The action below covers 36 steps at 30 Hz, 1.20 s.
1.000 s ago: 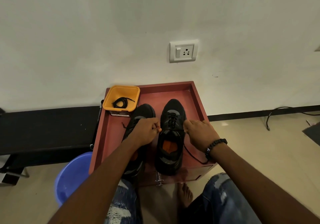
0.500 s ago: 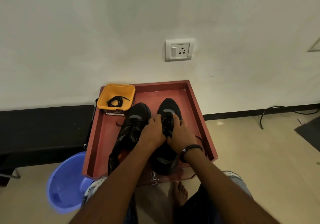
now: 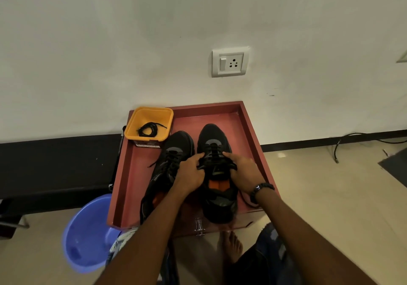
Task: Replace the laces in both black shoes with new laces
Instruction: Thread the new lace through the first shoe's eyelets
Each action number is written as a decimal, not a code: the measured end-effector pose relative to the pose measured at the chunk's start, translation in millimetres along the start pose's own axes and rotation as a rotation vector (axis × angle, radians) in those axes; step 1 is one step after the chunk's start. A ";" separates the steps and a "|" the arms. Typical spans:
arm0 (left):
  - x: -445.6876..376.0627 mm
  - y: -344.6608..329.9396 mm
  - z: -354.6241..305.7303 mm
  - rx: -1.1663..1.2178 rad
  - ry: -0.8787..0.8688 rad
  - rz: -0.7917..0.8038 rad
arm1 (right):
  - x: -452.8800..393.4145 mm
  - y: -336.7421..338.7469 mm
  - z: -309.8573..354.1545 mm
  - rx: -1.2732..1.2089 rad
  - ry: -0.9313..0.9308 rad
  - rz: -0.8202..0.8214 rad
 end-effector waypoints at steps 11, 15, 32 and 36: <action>2.4 5.0 3.4 -0.156 -0.003 0.057 | 11.2 5.8 -17.8 -0.151 0.139 0.095; 3.8 11.3 3.8 -0.168 0.011 0.052 | 7.6 9.7 -29.0 -0.152 0.129 -0.010; 7.0 9.0 10.5 -0.115 0.064 0.134 | 26.4 21.6 -22.3 0.097 -0.034 -0.144; 13.5 3.6 11.0 -0.080 0.081 0.161 | 54.1 1.7 42.2 0.324 0.260 -0.036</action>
Point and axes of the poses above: each hand's wrist, its own x-axis away from the middle knuckle, its own y-axis out of the back of the hand, z = x × y, the point moved 6 cm from there along -x, towards the middle knuckle, and after that the axes turned 8 degrees about x, right-handed, at the moved point
